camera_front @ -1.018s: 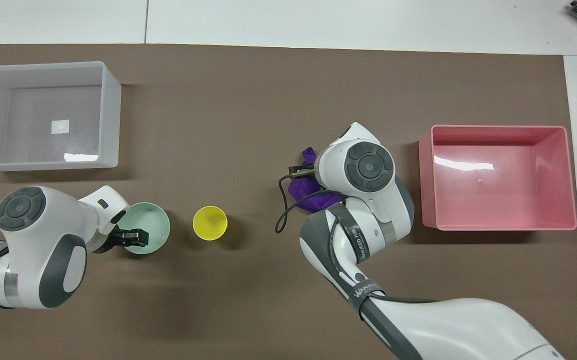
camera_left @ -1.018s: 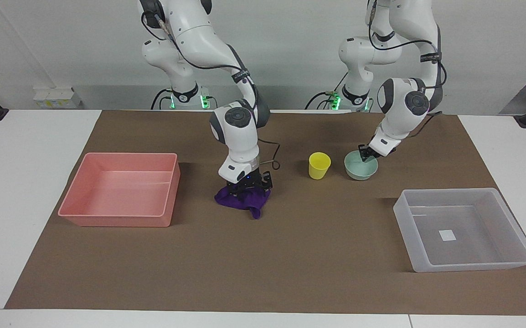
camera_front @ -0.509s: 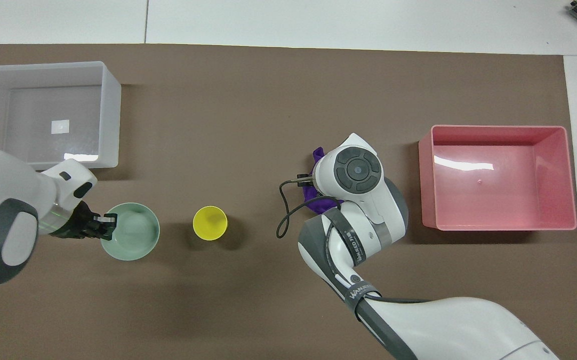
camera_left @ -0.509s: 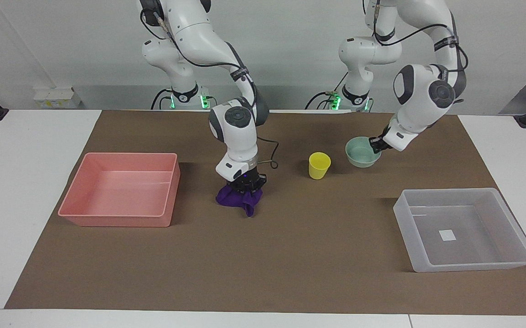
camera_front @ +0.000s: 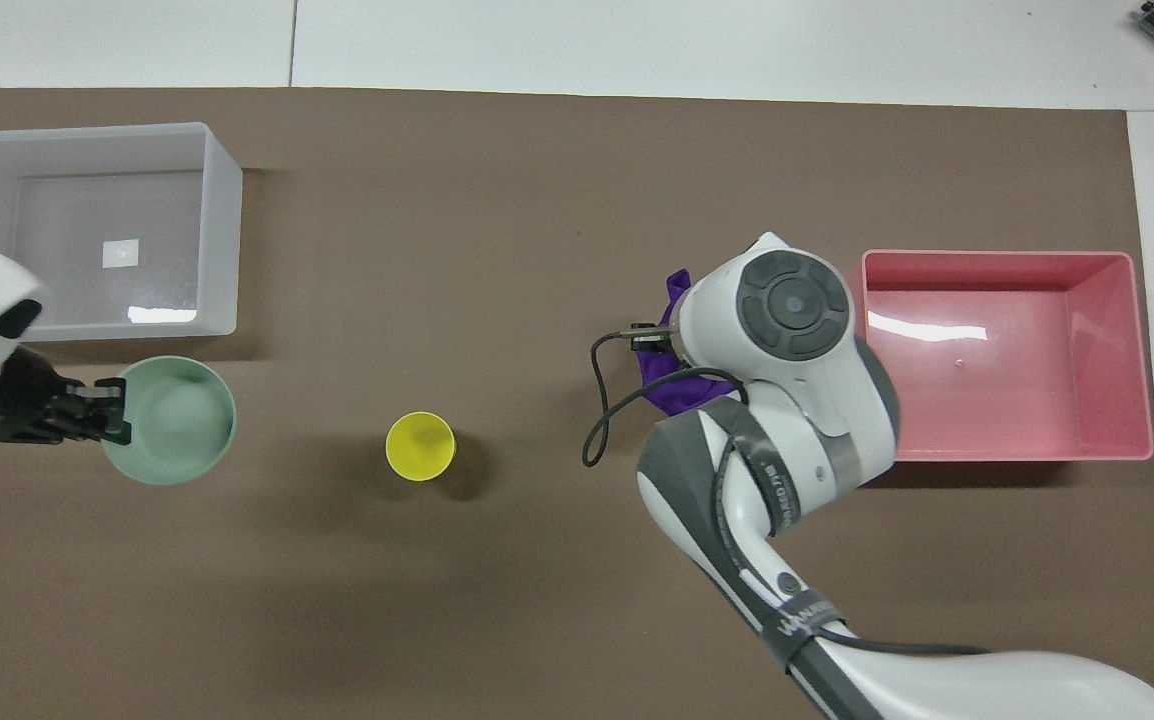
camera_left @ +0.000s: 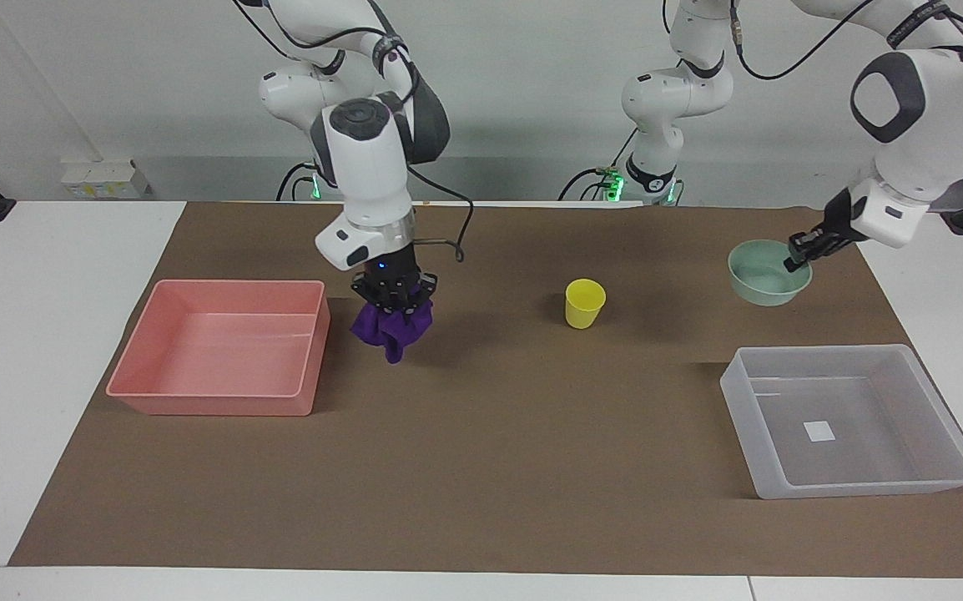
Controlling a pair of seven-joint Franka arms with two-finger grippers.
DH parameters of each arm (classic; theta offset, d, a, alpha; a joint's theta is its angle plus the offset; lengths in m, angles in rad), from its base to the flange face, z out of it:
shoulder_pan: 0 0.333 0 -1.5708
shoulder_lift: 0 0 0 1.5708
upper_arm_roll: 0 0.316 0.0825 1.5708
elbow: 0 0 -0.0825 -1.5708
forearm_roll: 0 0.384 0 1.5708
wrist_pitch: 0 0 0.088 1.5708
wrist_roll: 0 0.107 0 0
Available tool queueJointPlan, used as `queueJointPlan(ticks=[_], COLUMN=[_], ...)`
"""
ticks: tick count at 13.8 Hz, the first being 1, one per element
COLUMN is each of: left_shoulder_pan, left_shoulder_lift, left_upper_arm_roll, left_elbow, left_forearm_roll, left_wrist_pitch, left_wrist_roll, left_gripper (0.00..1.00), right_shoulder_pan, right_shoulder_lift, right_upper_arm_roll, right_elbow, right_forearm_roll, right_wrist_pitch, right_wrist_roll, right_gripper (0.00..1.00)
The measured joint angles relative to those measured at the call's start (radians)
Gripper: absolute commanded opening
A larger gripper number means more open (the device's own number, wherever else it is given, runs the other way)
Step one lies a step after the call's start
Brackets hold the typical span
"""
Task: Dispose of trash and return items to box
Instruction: 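Carry the bowl to the clear box while the right gripper drops the cloth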
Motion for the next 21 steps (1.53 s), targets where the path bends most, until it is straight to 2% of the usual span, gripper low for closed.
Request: queueJointPlan(ticks=[3,5,8,11,12,13,14,15,21], left_shoulder_pan=[0.047,0.062,0.066,0.066,0.066,0.066,0.067,0.067,0.065], left_shoulder_lift=[0.213,0.310,0.391,0.454,0.474,0.489,0.497,0.500,0.490], left_upper_arm_roll=[0.001,0.000,-0.001,-0.002,-0.002,-0.002,-0.002,-0.002,-0.009], left_elbow=[0.185,0.232,0.246,0.247,0.247,0.247,0.247,0.247,0.304], left_forearm_roll=[0.000,0.000,0.000,0.001,0.001,0.001,0.002,0.002,0.002], left_wrist_pitch=[0.087,0.216,0.329,0.343,0.348,0.353,0.355,0.355,0.352], left_wrist_roll=[0.005,0.005,0.005,0.014,0.015,0.015,0.016,0.017,0.032], left_gripper=[0.00,0.00,0.00,0.00,0.00,0.03,0.41,0.99,1.00], right_shoulder_pan=[-0.156,-0.271,-0.397,-0.451,-0.452,-0.452,-0.452,-0.452,-0.438], right_shoulder_lift=[-0.038,-0.036,-0.025,-0.005,0.005,0.016,0.026,0.032,0.016], right_upper_arm_roll=[-0.001,-0.002,-0.003,-0.002,-0.002,0.001,0.003,0.004,0.014], right_elbow=[-0.005,-0.032,-0.129,-0.248,-0.274,-0.295,-0.309,-0.317,-0.300], right_forearm_roll=[-0.004,-0.004,-0.004,-0.004,-0.004,-0.004,-0.004,-0.004,-0.004], right_wrist_pitch=[-0.042,-0.040,0.050,0.188,0.221,0.254,0.277,0.286,0.279], right_wrist_roll=[-0.201,-0.365,-0.528,-0.574,-0.574,-0.574,-0.574,-0.574,-0.531], right_gripper=[0.00,0.00,0.00,0.00,0.38,0.69,0.88,1.00,1.00])
